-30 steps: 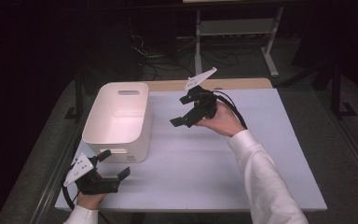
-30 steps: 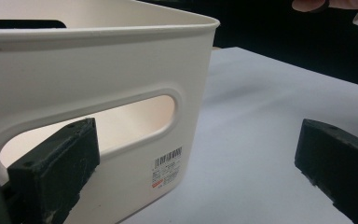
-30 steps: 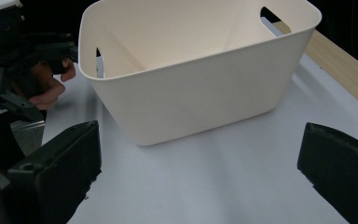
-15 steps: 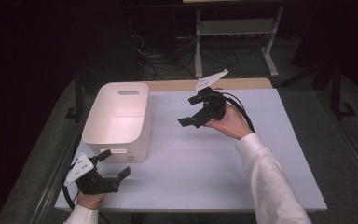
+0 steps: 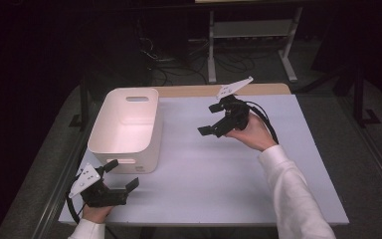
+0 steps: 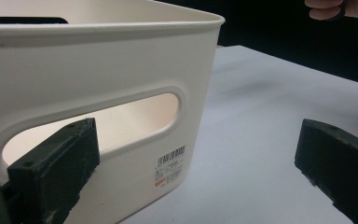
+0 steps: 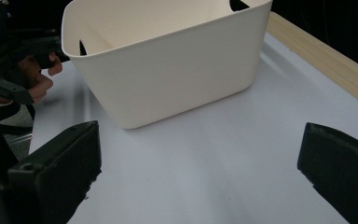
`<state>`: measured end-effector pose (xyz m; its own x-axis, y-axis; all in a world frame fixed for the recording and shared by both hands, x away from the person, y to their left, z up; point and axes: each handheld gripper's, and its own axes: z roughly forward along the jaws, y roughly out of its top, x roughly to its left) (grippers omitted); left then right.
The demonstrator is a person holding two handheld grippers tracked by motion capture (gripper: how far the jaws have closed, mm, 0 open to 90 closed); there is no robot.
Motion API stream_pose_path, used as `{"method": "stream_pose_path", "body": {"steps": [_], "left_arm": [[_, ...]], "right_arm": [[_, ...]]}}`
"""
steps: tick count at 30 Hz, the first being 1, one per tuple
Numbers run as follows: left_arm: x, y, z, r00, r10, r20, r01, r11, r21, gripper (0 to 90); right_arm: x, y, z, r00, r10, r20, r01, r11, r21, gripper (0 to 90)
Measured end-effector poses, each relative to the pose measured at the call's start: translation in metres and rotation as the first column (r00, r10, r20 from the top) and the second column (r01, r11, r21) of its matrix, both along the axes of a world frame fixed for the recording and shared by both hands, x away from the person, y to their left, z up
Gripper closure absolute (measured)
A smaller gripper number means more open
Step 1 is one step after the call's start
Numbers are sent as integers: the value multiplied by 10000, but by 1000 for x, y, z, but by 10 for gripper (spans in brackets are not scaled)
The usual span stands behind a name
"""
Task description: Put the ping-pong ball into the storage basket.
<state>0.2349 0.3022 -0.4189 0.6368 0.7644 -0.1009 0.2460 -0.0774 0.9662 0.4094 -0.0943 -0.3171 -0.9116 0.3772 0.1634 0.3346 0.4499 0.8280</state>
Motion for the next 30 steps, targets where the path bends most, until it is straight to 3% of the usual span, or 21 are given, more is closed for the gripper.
{"method": "stream_pose_path", "body": {"steps": [12,30], "left_arm": [[-1,0,0,10000,9,-46,-9,10000,35,0],[-1,0,0,10000,-23,-42,23,10000,-13,0]], "right_arm": [[-6,-19,-12,9996,-284,-62,283,9995,-134,0],[-16,-44,-22,9974,-716,-99,717,9973,170,0]]}}
